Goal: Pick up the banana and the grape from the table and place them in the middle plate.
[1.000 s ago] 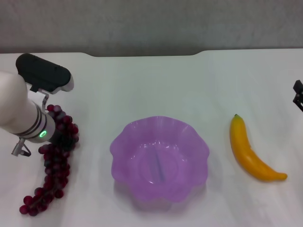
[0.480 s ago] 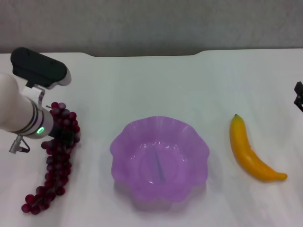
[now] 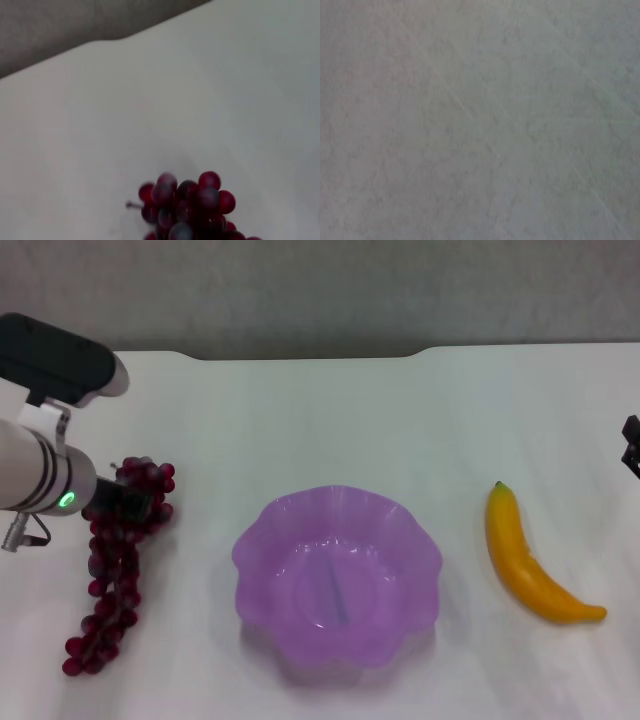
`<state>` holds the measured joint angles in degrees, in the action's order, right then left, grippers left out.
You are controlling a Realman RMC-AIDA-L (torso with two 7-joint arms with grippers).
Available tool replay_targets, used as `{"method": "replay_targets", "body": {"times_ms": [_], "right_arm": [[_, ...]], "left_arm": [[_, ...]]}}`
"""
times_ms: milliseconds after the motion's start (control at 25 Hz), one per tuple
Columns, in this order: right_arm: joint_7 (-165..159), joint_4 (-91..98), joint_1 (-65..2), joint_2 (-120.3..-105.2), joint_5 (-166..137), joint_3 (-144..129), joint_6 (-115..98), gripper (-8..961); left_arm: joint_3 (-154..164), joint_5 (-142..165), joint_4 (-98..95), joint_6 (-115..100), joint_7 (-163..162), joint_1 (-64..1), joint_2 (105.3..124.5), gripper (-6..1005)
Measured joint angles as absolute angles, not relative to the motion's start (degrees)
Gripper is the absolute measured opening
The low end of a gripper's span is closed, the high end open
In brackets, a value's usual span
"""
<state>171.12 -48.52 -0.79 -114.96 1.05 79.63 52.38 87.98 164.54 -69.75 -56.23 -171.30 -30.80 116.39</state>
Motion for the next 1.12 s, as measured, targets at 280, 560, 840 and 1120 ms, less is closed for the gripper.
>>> {"method": "replay_targets", "body": {"times_ms": [280,560,840,1120], "right_arm": [[171.12,-48.51,-0.7,-114.96,1.05,79.63,52.39,835],[171.12,-48.53,-0.7,-114.96,1.05,79.63,52.36,835],[171.12,-48.51,-0.67,-114.96,1.05,79.64,52.29,835],[171.12,-48.52,-0.63,-114.96,1.05,79.65,52.29,836]], "left_arm": [[87.91,164.62,-78.93,-57.56,-171.28,-26.66,116.28,195],[87.56,164.71,-86.4,-58.37,-170.87,-23.75,116.25,191],[87.34,164.72,-91.21,-58.82,-170.69,-22.27,115.97,188],[85.93,164.8,-96.41,-60.29,-169.39,-21.2,116.0,185]]}}
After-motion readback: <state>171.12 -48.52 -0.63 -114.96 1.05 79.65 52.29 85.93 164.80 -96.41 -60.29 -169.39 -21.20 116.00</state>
